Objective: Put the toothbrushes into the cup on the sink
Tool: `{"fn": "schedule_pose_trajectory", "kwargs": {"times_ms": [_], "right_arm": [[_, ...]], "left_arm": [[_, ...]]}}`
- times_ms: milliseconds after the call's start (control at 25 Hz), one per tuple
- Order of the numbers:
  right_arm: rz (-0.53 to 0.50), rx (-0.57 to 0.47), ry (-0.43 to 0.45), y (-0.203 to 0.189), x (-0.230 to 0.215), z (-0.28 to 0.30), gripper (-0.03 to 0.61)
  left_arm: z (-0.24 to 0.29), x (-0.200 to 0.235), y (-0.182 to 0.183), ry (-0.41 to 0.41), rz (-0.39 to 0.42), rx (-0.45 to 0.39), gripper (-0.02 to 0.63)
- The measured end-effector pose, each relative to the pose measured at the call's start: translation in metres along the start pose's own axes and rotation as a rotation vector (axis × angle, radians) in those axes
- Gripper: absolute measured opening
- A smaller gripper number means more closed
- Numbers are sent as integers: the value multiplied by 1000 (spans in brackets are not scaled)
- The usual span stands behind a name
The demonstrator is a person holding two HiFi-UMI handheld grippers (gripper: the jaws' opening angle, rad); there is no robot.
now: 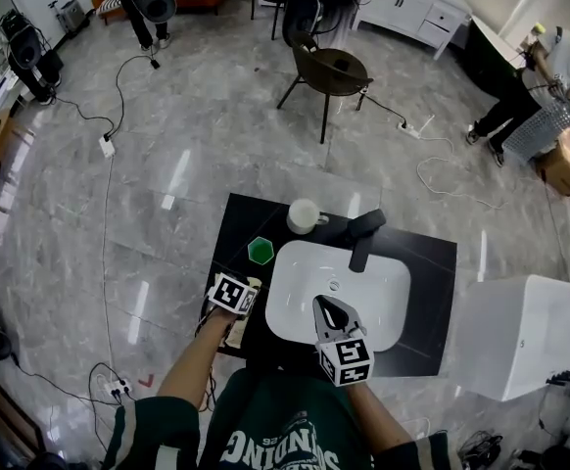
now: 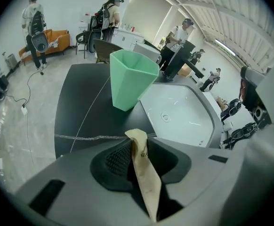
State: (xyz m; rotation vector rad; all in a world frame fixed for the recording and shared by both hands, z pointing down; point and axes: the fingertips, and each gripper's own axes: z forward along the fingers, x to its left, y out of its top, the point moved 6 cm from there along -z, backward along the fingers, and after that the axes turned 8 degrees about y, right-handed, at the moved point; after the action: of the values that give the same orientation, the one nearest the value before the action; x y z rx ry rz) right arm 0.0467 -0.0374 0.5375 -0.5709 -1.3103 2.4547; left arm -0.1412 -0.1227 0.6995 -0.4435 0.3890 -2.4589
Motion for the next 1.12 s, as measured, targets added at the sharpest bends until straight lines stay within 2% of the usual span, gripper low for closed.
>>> {"fn": "schedule_pose_trajectory", "kwargs": {"times_ms": [160, 440, 680, 880, 1120], "right_arm": [[-6, -6, -5, 1, 0, -5, 41], [-9, -8, 1, 0, 2, -7, 41], [-15, -17, 8, 3, 4, -11, 41], [-18, -23, 9, 1, 4, -14, 41], [-11, -33, -5, -2, 1, -21, 41]], "left_arm": [[-14, -4, 2, 2, 12, -43, 94], [-53, -18, 8, -39, 17, -186, 78], [-96, -37, 29, -45, 58, -332, 77], [-124, -50, 52, -41, 51, -452, 77], [-154, -63, 90, -43, 64, -649, 77]]}}
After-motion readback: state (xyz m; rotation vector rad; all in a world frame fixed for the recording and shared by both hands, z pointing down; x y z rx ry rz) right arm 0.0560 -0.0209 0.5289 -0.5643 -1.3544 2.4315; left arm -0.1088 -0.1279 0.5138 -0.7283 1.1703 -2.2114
